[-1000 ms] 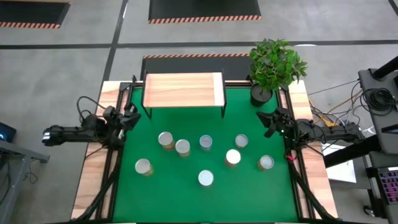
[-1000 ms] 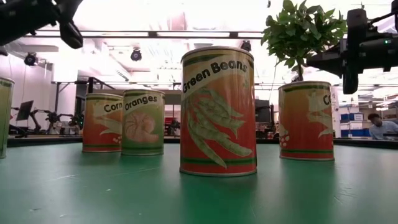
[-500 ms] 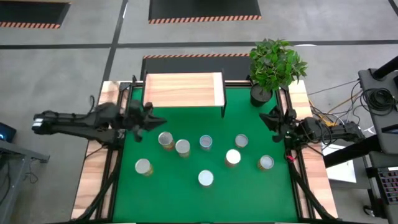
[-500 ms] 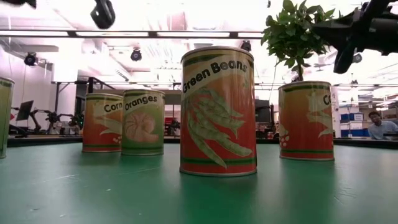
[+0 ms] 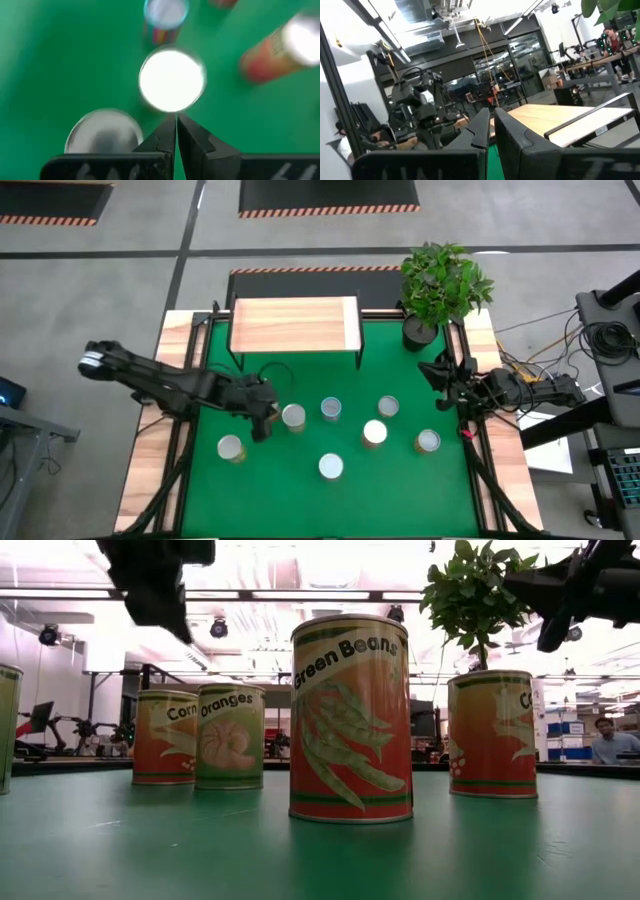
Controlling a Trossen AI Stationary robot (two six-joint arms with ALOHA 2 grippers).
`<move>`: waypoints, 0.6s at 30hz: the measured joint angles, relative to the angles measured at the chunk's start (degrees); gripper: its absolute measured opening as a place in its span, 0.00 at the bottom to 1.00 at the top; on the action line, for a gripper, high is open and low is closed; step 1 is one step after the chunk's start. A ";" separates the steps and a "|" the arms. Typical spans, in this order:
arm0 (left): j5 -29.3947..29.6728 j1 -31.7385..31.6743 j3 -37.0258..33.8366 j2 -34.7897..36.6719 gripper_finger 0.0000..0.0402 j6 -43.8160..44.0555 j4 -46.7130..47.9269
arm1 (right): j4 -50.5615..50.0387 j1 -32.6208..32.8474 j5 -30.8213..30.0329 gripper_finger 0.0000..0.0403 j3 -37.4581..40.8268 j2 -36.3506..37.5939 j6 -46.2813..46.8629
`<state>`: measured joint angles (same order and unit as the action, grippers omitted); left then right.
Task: Pick and place cans onto a shelf
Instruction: Put the left corn can on the shelf
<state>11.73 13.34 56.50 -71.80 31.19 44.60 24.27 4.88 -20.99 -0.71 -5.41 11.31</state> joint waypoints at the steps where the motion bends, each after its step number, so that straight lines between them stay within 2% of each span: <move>1: 0.10 0.00 0.64 -0.89 0.01 0.19 2.17 | 0.01 -0.02 0.00 0.04 0.00 0.00 -0.11; 5: 0.63 -0.04 1.78 -2.50 0.06 0.41 8.15 | 0.04 -0.02 -0.02 0.04 0.00 0.00 -1.10; 9: 1.29 -0.04 1.41 -1.99 0.16 -1.01 8.99 | 0.03 -0.02 -0.02 0.04 0.00 0.00 -1.35; 13: 2.37 -0.04 1.11 -1.85 0.32 -2.46 9.01 | 0.02 -0.02 -0.02 0.04 0.00 0.00 -1.53; 18: 8.88 -0.04 1.08 -2.56 0.56 -2.50 9.06 | -0.12 -0.02 -0.02 0.04 0.00 0.00 -1.47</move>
<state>20.61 13.30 57.58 -74.35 28.68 53.66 24.15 4.86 -21.02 -0.71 -5.41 9.84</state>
